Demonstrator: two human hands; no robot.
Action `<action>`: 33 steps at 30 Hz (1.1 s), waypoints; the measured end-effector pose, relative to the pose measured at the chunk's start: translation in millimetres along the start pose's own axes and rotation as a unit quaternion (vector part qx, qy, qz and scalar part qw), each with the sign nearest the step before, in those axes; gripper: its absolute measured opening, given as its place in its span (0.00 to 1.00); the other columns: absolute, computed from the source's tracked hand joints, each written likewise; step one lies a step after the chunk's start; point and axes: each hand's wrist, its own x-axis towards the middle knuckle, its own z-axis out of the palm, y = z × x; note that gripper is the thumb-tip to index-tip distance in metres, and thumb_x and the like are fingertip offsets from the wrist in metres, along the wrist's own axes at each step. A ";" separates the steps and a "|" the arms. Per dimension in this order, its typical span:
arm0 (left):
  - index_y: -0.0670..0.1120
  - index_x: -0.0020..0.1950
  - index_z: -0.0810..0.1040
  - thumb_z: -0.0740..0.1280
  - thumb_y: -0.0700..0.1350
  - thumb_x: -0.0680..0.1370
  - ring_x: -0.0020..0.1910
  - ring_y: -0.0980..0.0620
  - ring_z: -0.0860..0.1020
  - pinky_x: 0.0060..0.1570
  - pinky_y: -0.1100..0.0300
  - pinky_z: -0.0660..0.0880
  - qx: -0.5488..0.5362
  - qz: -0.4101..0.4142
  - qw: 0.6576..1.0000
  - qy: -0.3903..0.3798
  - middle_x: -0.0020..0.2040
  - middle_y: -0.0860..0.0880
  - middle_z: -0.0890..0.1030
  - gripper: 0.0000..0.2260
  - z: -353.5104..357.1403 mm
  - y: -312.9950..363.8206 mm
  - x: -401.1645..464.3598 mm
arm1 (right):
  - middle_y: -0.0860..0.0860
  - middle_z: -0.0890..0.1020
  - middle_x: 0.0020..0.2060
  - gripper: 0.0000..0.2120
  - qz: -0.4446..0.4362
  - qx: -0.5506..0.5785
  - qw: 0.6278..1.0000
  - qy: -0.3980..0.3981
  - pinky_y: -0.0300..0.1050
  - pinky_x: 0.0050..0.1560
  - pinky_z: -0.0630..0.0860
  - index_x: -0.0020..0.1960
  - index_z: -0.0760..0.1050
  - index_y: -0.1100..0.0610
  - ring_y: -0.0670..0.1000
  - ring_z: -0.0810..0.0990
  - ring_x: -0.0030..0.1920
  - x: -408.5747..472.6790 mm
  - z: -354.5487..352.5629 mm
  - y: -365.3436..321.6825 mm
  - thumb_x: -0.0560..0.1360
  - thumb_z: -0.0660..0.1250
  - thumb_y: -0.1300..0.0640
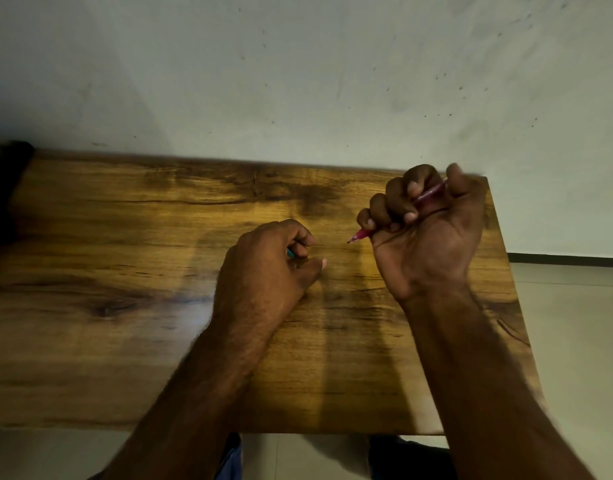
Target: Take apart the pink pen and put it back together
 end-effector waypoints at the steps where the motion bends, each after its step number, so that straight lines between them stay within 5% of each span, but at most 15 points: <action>1: 0.57 0.49 0.83 0.81 0.53 0.70 0.39 0.63 0.81 0.36 0.52 0.85 0.001 0.001 1.000 0.001 0.41 0.60 0.82 0.11 -0.2 0.7 -0.4 | 0.49 0.63 0.26 0.23 -0.004 -0.018 1.000 -0.005 0.48 0.36 0.60 0.38 0.69 0.57 0.51 0.55 0.31 -0.5 0.5 -0.2 0.82 0.49 0.45; 8: 0.57 0.49 0.83 0.81 0.53 0.70 0.40 0.64 0.80 0.37 0.52 0.85 0.013 -0.002 1.000 0.002 0.41 0.60 0.81 0.11 -0.6 2.6 0.7 | 0.49 0.63 0.26 0.22 -0.006 -0.073 0.997 -0.002 0.54 0.38 0.54 0.36 0.71 0.56 0.52 0.55 0.31 -2.1 4.0 9.2 0.81 0.50 0.46; 19: 0.56 0.49 0.83 0.81 0.53 0.70 0.38 0.63 0.80 0.36 0.53 0.84 0.016 -0.002 1.000 0.004 0.40 0.60 0.82 0.11 0.2 3.0 -0.2 | 0.49 0.63 0.27 0.24 0.034 0.058 0.997 0.024 0.48 0.37 0.62 0.36 0.67 0.56 0.51 0.56 0.31 -0.1 0.9 8.5 0.82 0.50 0.42; 26: 0.57 0.48 0.83 0.81 0.54 0.70 0.39 0.65 0.79 0.36 0.67 0.74 0.037 0.007 0.999 0.005 0.40 0.61 0.81 0.11 -1.4 3.5 -0.5 | 0.49 0.63 0.27 0.21 0.044 0.166 0.983 0.064 0.47 0.38 0.63 0.35 0.66 0.54 0.50 0.58 0.31 0.0 -8.1 7.8 0.79 0.53 0.40; 33: 0.57 0.49 0.83 0.81 0.54 0.70 0.37 0.64 0.80 0.38 0.58 0.82 0.032 0.004 0.999 0.002 0.40 0.60 0.81 0.11 -1.8 4.4 -0.7 | 0.49 0.62 0.28 0.23 0.043 0.222 0.970 0.089 0.47 0.38 0.63 0.35 0.65 0.54 0.50 0.59 0.31 0.3 -11.8 10.3 0.80 0.50 0.40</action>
